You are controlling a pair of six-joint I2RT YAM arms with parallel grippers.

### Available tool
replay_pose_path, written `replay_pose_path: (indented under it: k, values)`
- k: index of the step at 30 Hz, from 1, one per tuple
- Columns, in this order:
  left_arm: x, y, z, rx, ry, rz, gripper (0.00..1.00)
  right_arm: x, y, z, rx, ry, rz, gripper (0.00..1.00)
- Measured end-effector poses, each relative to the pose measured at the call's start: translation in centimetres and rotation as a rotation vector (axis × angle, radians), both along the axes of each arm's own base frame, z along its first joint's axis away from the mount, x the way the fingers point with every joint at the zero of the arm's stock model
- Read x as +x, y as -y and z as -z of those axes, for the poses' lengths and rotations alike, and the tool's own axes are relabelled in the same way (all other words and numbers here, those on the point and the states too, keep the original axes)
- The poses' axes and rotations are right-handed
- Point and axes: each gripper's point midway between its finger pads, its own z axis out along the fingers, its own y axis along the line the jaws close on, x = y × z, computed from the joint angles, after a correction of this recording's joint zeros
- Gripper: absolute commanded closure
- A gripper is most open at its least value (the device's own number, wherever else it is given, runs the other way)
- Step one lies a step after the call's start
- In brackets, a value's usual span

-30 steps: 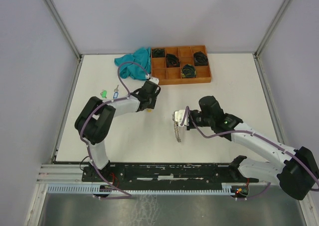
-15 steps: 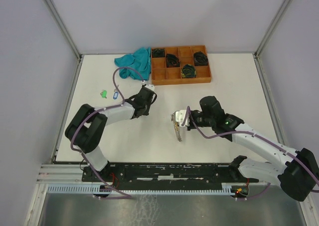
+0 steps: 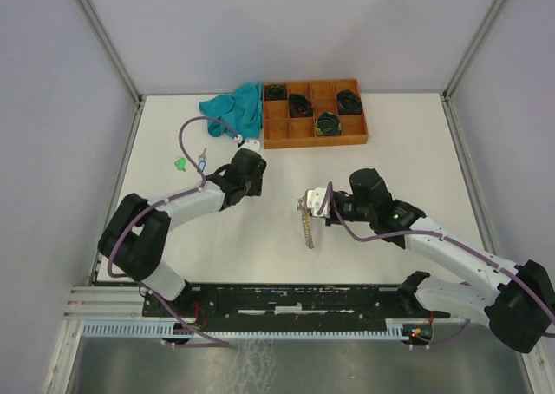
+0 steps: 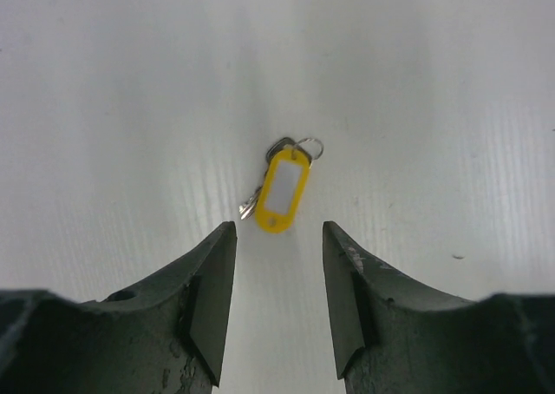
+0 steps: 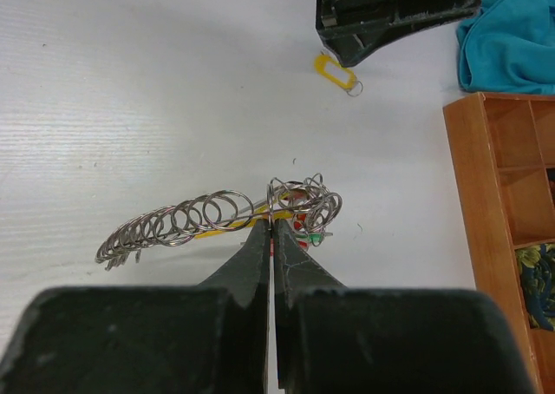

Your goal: Put the keys on the keyring

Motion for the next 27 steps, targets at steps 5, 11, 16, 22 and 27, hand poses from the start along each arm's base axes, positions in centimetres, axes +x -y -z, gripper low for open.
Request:
replay_pose_path:
  k: [5, 11, 16, 22, 27]
  values:
    - [2.0, 2.5, 0.9, -0.028, -0.010, 0.013, 0.45, 0.4, -0.2, -0.3, 0.036, -0.009, 0.034, 0.99]
    - [3.3, 3.2, 2.3, -0.001, -0.041, 0.016, 0.43, 0.3, -0.4, -0.1, 0.073, -0.037, 0.060, 0.99]
    - [5.7, 4.3, 1.8, -0.006, -0.026, 0.014, 0.47, 0.4, -0.9, -0.2, 0.103, -0.065, 0.062, 0.99]
    - [6.4, 4.2, 3.5, 0.035, -0.060, 0.004, 0.61, 0.2, -1.3, -0.5, 0.123, -0.080, 0.065, 0.99]
    - [5.7, 3.5, 4.1, 0.074, -0.091, 0.001, 0.77, -0.1, -1.4, -0.5, 0.127, -0.084, 0.059, 0.99]
